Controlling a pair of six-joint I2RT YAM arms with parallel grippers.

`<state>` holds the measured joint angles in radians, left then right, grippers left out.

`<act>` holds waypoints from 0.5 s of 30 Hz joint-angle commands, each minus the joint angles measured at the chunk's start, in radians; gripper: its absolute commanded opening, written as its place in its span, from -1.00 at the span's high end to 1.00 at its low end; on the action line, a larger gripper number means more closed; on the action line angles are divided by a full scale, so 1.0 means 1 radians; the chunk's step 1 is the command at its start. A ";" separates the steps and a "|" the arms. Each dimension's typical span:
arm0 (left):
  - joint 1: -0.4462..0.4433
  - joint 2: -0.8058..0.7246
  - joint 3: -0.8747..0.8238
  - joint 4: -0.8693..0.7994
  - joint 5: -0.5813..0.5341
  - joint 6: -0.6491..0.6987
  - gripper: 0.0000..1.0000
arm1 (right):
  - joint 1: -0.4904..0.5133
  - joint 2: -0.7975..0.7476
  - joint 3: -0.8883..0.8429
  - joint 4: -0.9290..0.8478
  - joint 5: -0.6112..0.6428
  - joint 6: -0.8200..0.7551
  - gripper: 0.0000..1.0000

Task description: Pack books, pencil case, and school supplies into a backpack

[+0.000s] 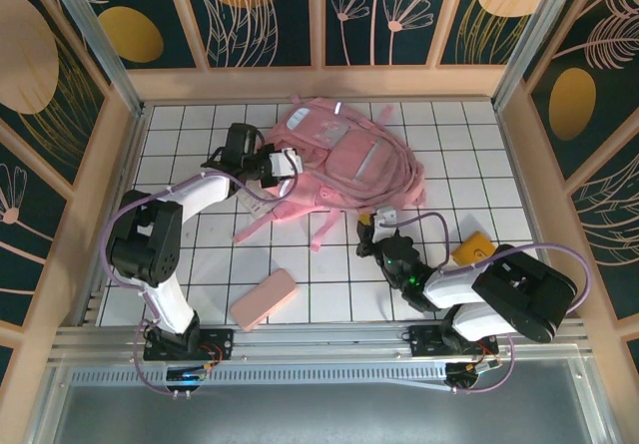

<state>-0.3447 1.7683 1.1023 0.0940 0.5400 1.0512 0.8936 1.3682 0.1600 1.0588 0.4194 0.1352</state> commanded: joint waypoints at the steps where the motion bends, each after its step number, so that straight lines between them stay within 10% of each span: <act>1: -0.033 -0.113 -0.096 0.078 0.150 0.054 -0.73 | -0.009 -0.009 0.021 -0.055 -0.116 -0.016 1.00; 7: -0.225 -0.152 -0.211 0.082 0.099 0.113 -0.79 | -0.108 0.017 -0.021 0.066 -0.385 -0.053 1.00; 15: -0.309 -0.024 -0.145 0.069 -0.034 0.159 -0.36 | -0.191 0.025 -0.008 0.096 -0.620 -0.062 1.00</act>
<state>-0.6395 1.6951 0.9154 0.1768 0.5274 1.1515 0.7071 1.3907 0.1459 1.0698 -0.0422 0.0982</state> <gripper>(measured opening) 0.694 0.038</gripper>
